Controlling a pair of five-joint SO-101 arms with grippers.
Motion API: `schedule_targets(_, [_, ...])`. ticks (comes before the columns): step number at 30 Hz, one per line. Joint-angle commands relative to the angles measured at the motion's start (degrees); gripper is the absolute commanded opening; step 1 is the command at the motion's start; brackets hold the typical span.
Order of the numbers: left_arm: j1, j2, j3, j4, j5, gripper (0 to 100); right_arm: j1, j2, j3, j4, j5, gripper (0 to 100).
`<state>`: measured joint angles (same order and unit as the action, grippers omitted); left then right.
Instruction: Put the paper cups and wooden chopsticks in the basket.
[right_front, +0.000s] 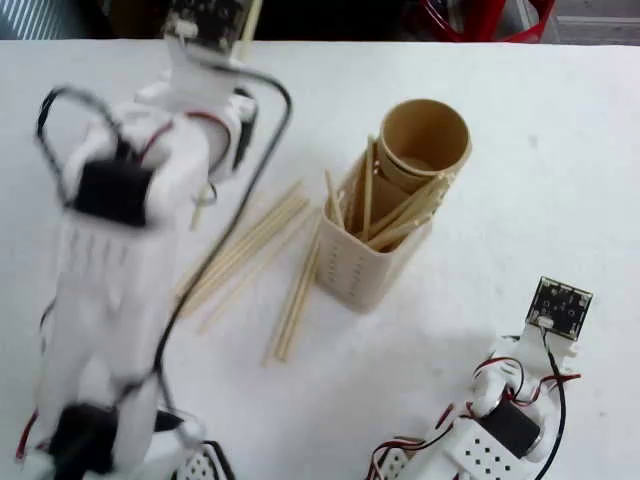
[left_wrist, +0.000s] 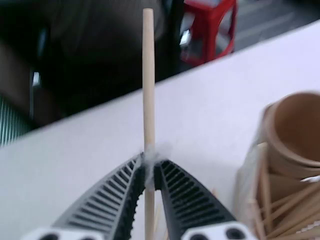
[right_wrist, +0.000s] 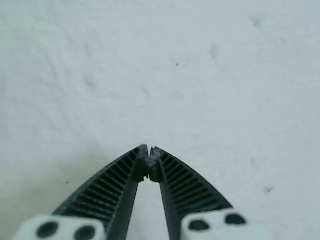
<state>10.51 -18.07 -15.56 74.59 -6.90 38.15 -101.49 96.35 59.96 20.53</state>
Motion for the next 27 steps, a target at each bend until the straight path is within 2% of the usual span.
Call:
schedule_targets(1, [13.1, -16.6, -0.4, -7.4, 0.2, 2, 0.4, 0.2, 0.6, 0.1, 0.5, 1.8])
schedule_targets(10, [26.9, -15.8, 4.6, -21.6, -0.1, 2, 0.5, 0.2, 0.6, 0.1, 0.5, 1.8])
schedule_targets(15, [32.2, -12.4, 13.1, -33.4, -8.6, 2, 0.5, 0.2, 0.6, 0.1, 0.5, 1.8])
schedule_targets(20, [32.5, -9.7, 18.5, -39.6, -8.6, 2, 0.5, 0.2, 0.6, 0.1, 0.5, 1.8])
schedule_targets(24, [30.2, -7.3, 18.5, -40.2, -8.6, 3, 0.5, 0.2, 0.6, 0.1, 0.5, 1.8])
schedule_targets(27, [29.1, -5.8, 18.6, -39.7, -8.5, 7, 0.5, 0.2, 0.6, 0.1, 0.5, 1.8])
